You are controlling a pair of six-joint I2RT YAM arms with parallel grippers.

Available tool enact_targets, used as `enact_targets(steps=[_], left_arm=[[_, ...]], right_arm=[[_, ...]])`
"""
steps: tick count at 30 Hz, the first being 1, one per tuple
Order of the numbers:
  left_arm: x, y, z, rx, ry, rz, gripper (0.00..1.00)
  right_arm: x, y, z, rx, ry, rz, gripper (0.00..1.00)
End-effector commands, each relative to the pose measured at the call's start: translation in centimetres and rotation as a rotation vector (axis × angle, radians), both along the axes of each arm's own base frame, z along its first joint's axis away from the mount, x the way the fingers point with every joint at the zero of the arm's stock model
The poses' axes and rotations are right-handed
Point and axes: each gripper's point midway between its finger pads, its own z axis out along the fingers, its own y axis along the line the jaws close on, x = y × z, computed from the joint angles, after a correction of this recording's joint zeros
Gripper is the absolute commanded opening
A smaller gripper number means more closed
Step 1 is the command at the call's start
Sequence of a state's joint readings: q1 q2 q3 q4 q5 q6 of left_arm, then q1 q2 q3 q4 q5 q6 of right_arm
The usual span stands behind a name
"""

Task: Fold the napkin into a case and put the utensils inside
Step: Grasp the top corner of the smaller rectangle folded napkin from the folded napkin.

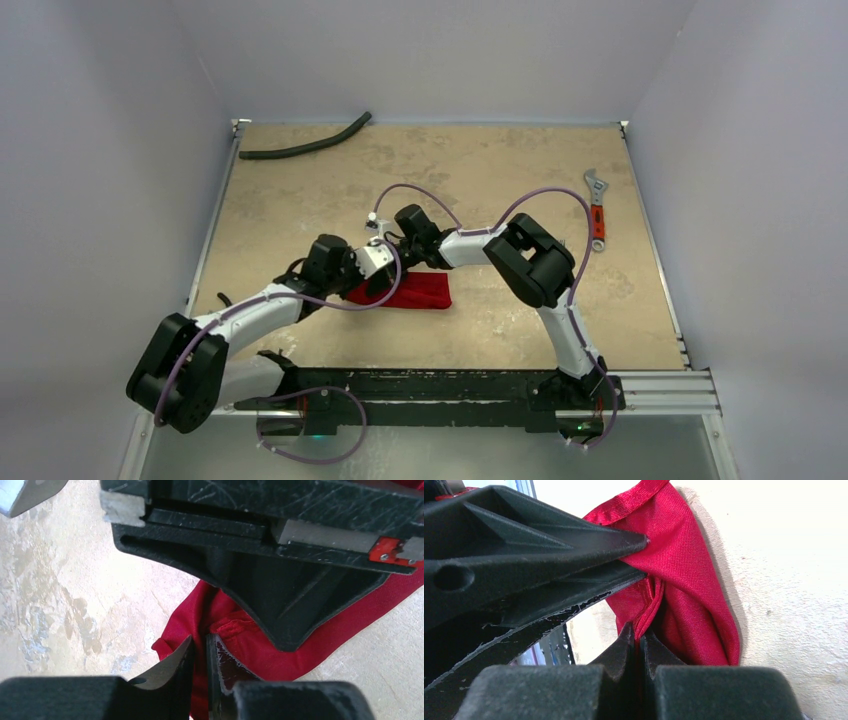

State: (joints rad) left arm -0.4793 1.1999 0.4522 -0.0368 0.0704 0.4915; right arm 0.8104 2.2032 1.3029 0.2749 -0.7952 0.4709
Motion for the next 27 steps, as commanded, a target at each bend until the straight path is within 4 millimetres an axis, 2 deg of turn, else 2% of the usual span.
enact_targets(steps=[1, 2, 11, 17, 20, 27], left_arm=[[0.6, -1.1, 0.9, -0.044, -0.051, -0.012, 0.06], [0.6, -1.1, 1.0, -0.040, -0.055, -0.017, 0.00], [1.3, -0.5, 2.5, -0.006, -0.112, -0.007, 0.00], [1.8, -0.9, 3.8, -0.023, -0.144, 0.011, 0.00], [0.8, -1.0, 3.5, -0.017, -0.116, -0.020, 0.00], [0.7, -1.1, 3.9, -0.011, -0.147, -0.031, 0.00]], right_arm=[[0.1, -1.8, -2.4, -0.119, 0.017, -0.037, 0.00], [0.0, -1.8, -2.4, -0.123, 0.019, -0.037, 0.00], [-0.1, -2.1, -3.2, -0.140, 0.040, -0.047, 0.00], [-0.1, -2.4, -4.0, -0.163, 0.053, -0.049, 0.00], [-0.1, -2.5, -4.4, -0.174, 0.055, -0.046, 0.00], [0.3, -2.4, -4.5, -0.184, 0.039, -0.054, 0.00]])
